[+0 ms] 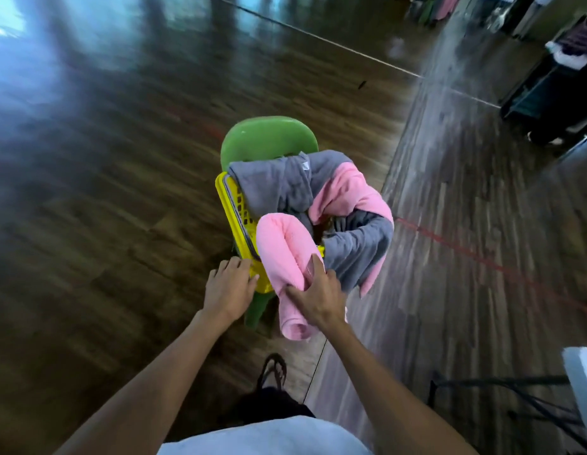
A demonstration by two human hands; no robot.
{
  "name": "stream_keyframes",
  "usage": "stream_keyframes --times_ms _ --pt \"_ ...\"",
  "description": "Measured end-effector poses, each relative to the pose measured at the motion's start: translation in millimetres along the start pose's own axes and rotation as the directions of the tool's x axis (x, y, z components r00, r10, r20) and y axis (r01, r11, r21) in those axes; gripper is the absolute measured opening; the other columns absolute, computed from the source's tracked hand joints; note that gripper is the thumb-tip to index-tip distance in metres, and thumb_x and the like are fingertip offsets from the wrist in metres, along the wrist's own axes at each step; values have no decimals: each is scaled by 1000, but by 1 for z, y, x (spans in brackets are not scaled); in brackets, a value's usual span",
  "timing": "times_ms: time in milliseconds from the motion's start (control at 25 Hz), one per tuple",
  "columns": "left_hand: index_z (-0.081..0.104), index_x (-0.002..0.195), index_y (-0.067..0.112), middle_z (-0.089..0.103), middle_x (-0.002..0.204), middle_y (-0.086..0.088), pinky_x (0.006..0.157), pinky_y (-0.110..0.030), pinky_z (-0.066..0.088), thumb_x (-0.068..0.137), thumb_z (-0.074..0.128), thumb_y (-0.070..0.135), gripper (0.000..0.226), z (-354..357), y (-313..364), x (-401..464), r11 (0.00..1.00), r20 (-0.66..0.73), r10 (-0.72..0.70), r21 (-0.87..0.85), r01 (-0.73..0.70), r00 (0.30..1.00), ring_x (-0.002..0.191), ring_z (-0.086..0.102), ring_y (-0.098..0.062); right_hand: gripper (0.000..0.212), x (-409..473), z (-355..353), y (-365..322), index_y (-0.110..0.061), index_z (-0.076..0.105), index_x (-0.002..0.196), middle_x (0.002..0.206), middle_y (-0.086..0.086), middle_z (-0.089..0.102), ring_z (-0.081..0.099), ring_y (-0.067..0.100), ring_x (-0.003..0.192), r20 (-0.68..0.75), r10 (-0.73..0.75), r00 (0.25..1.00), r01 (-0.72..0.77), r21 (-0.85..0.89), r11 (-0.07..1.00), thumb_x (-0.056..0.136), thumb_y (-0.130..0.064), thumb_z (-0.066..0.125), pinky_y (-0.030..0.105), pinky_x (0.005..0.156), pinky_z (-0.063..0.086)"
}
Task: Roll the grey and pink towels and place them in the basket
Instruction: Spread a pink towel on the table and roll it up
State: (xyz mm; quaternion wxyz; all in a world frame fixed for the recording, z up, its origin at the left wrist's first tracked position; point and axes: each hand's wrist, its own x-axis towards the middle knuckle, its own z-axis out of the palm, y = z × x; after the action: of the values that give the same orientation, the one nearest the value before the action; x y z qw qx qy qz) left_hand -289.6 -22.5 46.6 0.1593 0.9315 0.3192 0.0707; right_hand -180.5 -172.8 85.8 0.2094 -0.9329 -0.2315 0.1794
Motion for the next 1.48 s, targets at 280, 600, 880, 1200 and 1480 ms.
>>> stream_keyframes --times_ms 280,600,880,1200,1480 --pt "60 118 15 58 119 -7 86 -44 46 91 55 32 32 45 -26 158 990 5 -134 -46 134 991 114 53 -30 76 204 16 -40 -32 29 137 126 15 46 46 41 120 281 -63 958 116 -176 977 73 -54 64 53 101 37" --pt "62 121 13 40 149 -16 116 -47 27 94 41 32 39 100 -46 236 988 57 -148 53 145 987 145 24 -29 82 339 83 -33 -35 17 141 132 18 41 44 45 121 541 -97 835 331 -354 874 78 -57 63 57 96 39" --pt "69 107 16 46 146 -11 117 -47 24 95 51 25 24 112 -46 234 983 -17 -182 -17 182 983 148 17 -24 80 365 160 14 -38 -18 151 158 29 -12 -4 44 148 704 93 704 371 -477 797 100 -43 44 63 111 20" --pt "66 109 16 50 140 -13 119 -48 18 96 44 31 30 107 -46 233 992 -7 -116 58 116 993 148 16 -29 80 353 121 5 -34 -1 154 162 15 -10 -7 35 150 703 103 703 290 -415 862 96 -33 53 61 116 11" --pt "68 99 17 62 110 -10 98 -49 40 82 45 31 32 102 5 250 999 114 39 -16 -38 993 109 55 -35 43 312 17 35 -27 48 136 134 9 48 42 32 129 436 58 898 159 -445 882 94 -37 54 53 106 32"
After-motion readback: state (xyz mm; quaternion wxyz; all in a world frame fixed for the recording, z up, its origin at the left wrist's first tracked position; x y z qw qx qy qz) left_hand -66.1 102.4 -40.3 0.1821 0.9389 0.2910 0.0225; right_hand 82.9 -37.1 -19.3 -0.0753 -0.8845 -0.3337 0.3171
